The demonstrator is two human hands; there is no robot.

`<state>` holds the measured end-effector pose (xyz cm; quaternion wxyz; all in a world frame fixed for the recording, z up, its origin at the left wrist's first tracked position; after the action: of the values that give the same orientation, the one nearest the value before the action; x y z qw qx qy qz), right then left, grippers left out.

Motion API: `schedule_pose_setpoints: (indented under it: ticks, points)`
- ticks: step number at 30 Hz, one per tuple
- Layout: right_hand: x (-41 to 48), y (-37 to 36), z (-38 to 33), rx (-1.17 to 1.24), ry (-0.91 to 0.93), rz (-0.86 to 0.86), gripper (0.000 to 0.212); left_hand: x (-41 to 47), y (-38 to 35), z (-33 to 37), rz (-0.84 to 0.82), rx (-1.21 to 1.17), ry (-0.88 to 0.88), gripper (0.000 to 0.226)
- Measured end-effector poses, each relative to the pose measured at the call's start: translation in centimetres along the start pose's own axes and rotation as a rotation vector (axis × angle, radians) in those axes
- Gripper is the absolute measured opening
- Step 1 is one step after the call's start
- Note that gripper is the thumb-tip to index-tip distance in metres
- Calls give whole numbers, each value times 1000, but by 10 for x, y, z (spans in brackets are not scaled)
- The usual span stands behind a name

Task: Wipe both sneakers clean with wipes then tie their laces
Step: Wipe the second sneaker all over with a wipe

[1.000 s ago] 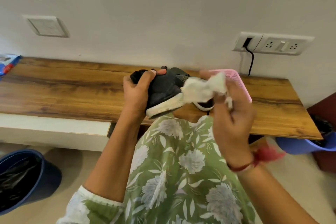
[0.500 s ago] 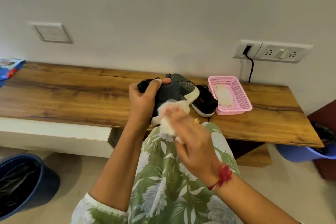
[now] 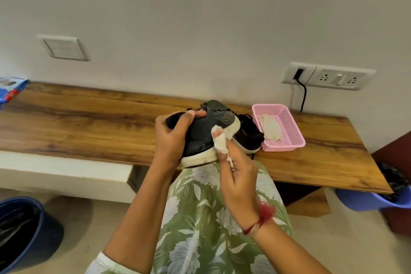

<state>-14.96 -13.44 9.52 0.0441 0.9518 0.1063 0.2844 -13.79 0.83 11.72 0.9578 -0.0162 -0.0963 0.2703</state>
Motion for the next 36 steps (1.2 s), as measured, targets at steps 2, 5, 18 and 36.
schedule_pose_setpoints:
  ticks: [2,5,18,36]
  points:
    - [-4,-2,0,-10,82,-47,45,2,4,-6,7,-19,17,23]
    - [-5,-4,3,-90,213,-158,53,5,8,-16,11,-3,26,26]
    - [9,-4,18,957,-619,50,24,30,2,-52,-17,290,-28,25]
    - [-17,32,159,1211,-1156,614,35,72,-10,-143,-74,1076,-656,44]
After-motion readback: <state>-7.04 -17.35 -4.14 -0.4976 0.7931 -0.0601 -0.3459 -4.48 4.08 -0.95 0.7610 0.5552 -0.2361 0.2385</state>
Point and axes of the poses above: each hand's wrist, its own x-axis towards the middle knuckle, its own y-axis out of the back of the hand, z = x × y, the point moved 3 cm from there along x, towards the middle knuckle, and after that the axes turned 11 degrees about x, right-handed, at the moved point
